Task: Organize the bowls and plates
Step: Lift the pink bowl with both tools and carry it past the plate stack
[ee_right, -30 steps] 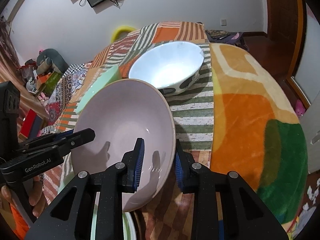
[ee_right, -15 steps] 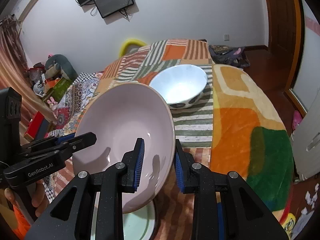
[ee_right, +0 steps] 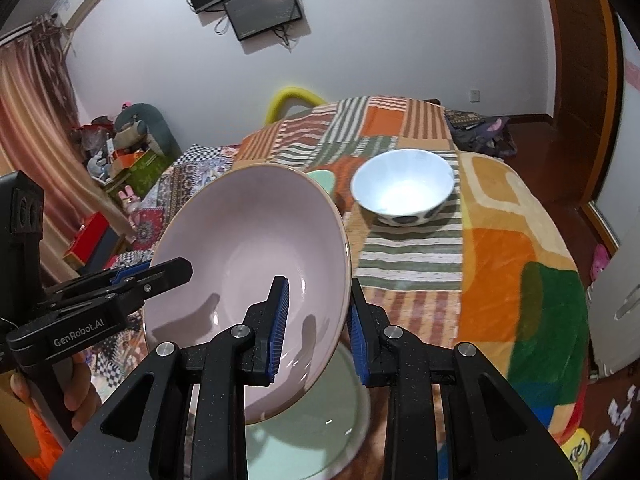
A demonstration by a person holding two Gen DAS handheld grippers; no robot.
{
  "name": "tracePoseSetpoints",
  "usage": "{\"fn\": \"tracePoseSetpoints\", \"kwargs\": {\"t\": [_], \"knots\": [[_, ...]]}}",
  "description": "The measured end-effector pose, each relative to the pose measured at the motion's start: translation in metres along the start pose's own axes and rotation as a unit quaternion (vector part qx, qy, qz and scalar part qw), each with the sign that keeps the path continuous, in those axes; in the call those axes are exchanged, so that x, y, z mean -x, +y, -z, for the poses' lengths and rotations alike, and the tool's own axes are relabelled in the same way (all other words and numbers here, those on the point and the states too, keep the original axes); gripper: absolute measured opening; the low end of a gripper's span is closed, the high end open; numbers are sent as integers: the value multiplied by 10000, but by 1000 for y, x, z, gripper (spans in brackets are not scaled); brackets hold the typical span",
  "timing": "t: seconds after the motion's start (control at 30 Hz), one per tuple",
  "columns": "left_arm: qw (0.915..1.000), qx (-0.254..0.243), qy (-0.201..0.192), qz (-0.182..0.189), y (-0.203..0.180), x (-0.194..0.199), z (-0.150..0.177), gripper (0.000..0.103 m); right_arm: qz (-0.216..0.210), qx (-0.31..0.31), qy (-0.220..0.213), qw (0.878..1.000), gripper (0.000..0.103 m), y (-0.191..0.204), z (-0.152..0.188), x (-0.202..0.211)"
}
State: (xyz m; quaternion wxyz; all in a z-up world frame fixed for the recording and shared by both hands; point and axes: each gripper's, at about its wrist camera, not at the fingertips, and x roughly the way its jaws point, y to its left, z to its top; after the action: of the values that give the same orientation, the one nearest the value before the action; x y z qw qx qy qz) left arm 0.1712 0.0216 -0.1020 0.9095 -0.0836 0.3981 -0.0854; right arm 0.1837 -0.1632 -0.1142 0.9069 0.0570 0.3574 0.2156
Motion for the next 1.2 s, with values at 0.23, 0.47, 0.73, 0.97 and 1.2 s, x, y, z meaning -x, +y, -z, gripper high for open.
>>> {"fn": "tracePoseSetpoints", "kwargs": {"t": [0.23, 0.47, 0.73, 0.97, 1.2], "knots": [[9995, 250, -147, -157, 26, 28, 15, 30, -184, 209, 23, 9996, 26, 30, 6, -3], [9975, 564, -213, -380, 56, 52, 33, 30, -428, 425, 110, 9981, 26, 61, 13, -13], [9931, 932, -203, -684, 94, 68, 55, 30, -696, 651, 370, 9948, 26, 93, 24, -33], [9888, 1181, -108, -906, 121, 75, 74, 30, -853, 840, 669, 9906, 26, 118, 37, -53], [9846, 1409, 108, -1030, 145, 66, 92, 30, -948, 875, 1010, 9865, 26, 134, 49, -75]]}}
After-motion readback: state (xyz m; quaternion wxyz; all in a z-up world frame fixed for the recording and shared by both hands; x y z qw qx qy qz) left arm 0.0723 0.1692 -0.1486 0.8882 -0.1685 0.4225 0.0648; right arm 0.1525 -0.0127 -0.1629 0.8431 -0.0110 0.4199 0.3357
